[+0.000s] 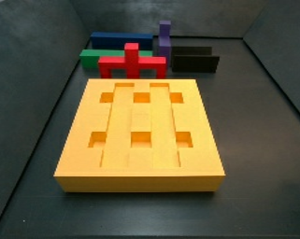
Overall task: Pick up the green object. Move up. Move to above the board. Insert the green object.
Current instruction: Pick up the green object.
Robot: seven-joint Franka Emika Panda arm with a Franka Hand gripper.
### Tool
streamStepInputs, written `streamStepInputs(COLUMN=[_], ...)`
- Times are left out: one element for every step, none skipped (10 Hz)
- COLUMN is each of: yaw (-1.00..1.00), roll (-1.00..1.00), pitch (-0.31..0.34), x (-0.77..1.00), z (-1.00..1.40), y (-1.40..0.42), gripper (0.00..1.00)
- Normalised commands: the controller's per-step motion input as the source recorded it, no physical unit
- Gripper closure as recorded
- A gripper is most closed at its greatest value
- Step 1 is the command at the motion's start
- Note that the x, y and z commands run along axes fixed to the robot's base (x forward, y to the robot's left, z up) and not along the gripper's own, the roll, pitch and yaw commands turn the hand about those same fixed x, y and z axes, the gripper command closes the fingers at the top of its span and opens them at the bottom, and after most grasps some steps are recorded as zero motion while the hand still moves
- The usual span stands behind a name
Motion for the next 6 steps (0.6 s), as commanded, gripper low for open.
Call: streamStepInputs(yaw=[0.0,0.0,0.0,-0.46,-0.79,-0.87], roll=[0.0,0.0,-0.01,-0.2,-0.14,-0.03], pitch=[0.0,0.0,-0.014,-0.161,-0.153,-0.089], x=[0.02,0.03,0.0,-0.36,-0.37,-0.29], z=[-0.01,0.0,-0.05,-0.36,-0.39,-0.19], y=[0.0,0.0,0.0,0.0,0.0,0.0], gripper=[0.0,0.0,0.0,0.0,0.0,0.0])
